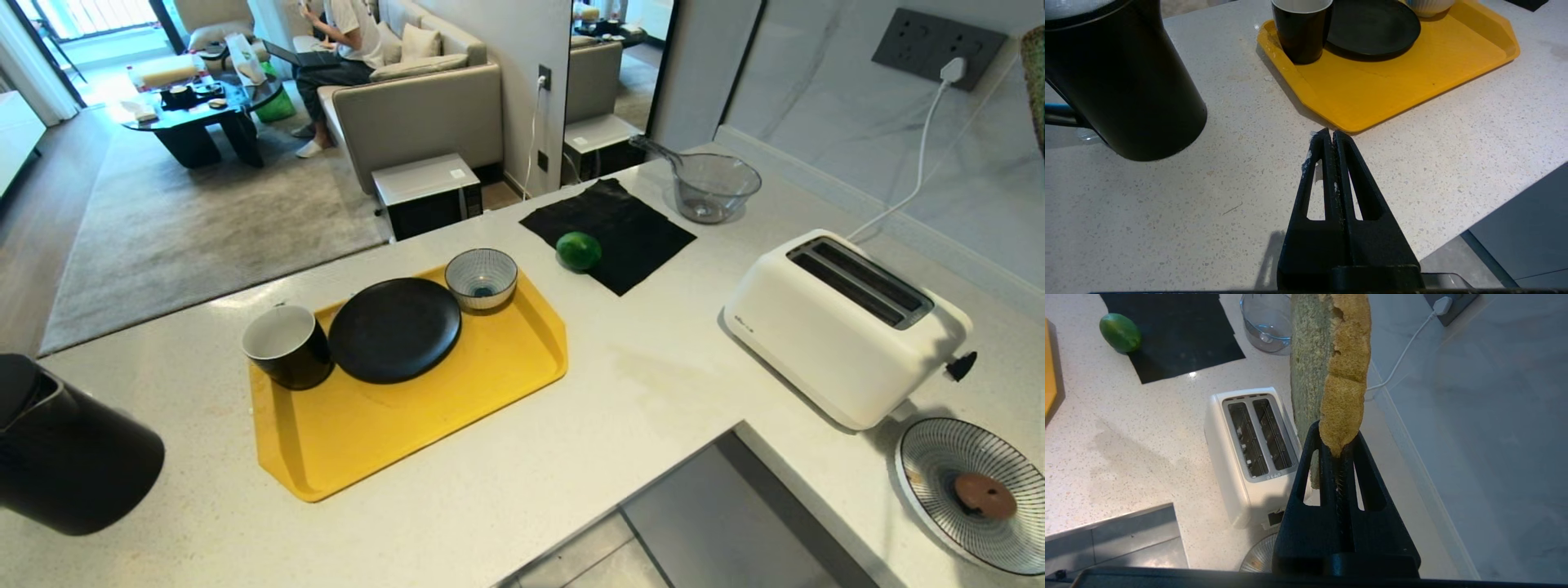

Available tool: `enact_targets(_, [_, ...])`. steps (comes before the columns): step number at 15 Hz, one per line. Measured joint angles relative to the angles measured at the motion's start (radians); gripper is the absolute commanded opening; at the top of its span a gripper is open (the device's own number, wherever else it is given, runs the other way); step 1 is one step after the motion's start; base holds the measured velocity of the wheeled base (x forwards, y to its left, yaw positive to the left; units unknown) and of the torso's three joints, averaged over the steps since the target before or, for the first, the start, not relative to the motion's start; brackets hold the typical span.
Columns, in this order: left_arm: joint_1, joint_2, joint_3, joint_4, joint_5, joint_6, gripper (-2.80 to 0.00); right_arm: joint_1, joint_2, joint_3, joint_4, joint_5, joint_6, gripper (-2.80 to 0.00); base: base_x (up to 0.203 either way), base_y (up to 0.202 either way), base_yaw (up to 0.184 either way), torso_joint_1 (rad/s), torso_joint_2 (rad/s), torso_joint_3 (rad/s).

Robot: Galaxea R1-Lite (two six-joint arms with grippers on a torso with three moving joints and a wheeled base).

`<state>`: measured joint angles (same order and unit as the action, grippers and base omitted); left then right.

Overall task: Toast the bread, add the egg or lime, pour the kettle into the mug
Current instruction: Put the bread slices in the toaster

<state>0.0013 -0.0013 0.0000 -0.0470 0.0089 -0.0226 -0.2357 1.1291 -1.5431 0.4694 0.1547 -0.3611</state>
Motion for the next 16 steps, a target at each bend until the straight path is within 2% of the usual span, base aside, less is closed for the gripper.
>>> enact_targets(11, [0.000,0.000,0.000,0.000,0.000,0.000,-2.80,-0.023,0.000,0.017,0.000,0.000,0.000,-2.80,0.000,0.000,0.000,0.115,-0.21,-0.099])
enact_targets(16, [0.000,0.000,0.000,0.000,0.000,0.000,-2.80,-0.036,0.004,0.042,0.000,-0.001,-0.003,-2.80,0.000,0.000,0.000,0.003,-0.02,0.001])
